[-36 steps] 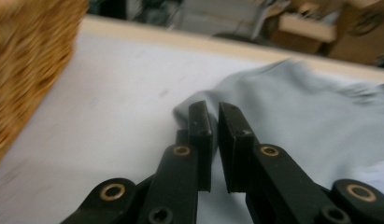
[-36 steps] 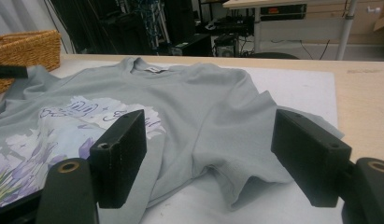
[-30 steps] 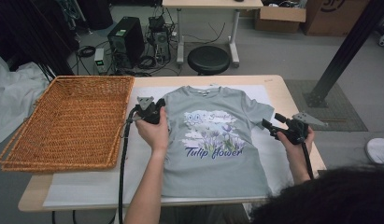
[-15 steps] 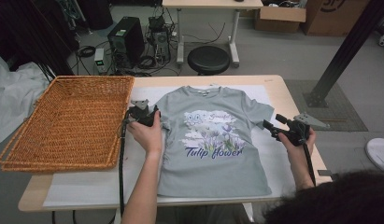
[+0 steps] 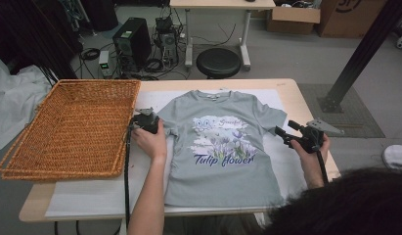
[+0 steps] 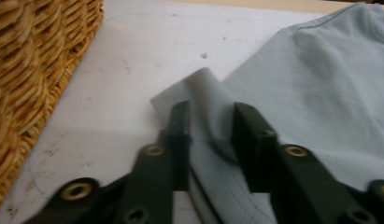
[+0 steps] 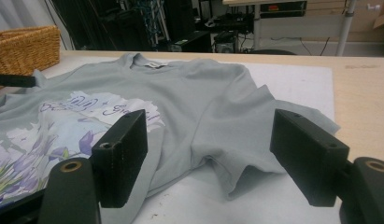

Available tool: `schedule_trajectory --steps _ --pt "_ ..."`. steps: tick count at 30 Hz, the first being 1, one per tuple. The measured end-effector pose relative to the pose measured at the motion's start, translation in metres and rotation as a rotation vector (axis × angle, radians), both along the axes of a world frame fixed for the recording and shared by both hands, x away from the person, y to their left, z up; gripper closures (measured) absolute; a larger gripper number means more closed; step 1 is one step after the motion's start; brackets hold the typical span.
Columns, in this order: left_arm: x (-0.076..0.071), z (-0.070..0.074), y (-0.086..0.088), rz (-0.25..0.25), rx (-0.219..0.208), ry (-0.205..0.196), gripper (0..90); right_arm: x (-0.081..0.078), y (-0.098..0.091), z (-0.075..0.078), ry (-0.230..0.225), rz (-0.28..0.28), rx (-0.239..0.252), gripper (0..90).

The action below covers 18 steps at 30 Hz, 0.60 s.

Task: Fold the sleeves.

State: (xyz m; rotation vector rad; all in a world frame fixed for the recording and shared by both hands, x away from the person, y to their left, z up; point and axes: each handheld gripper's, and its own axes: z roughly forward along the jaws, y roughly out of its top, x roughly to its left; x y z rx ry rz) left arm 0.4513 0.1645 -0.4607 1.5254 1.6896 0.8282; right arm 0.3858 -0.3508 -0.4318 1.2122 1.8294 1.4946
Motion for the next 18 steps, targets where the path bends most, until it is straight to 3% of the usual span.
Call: schedule_trajectory --steps 2,4,5,6,7,8,13,16,18 --pt "-0.0004 0.0003 0.0001 0.0 0.011 -0.002 79.1 -0.0002 -0.0007 0.0006 -0.001 -0.001 0.001 28.3" --pt "-0.0014 0.0008 -0.0008 -0.001 0.029 -0.005 80.7 -0.0004 -0.001 0.0011 -0.002 0.0 -0.003 28.8" --pt "-0.0019 0.0014 -0.0013 0.008 0.042 -0.012 77.6 -0.0005 -0.0011 0.0012 -0.002 0.0 -0.002 28.8" --pt "-0.0018 0.0021 -0.0022 0.038 0.072 -0.018 68.2 -0.0006 -0.0011 0.0011 -0.003 0.001 -0.001 28.9" --pt "-0.0018 0.003 -0.003 0.083 0.115 -0.014 50.2 -0.0006 -0.0011 0.0008 -0.001 0.001 -0.001 28.8" --pt "-0.0022 0.0039 -0.0021 0.088 0.116 -0.022 43.0 -0.0006 -0.0009 0.0006 -0.001 0.001 -0.001 28.8" --pt "-0.0006 0.0047 0.0 0.123 0.078 -0.001 43.1 -0.0001 0.0011 -0.0009 0.001 0.008 0.0 28.9" --pt "0.0007 0.0006 0.0019 0.108 0.038 0.028 48.9 0.0001 0.0019 -0.0018 0.002 0.014 -0.003 29.1" --pt "0.001 -0.0006 0.0019 0.102 0.032 0.025 51.5 0.0002 0.0015 -0.0023 0.003 0.014 0.0 29.2"
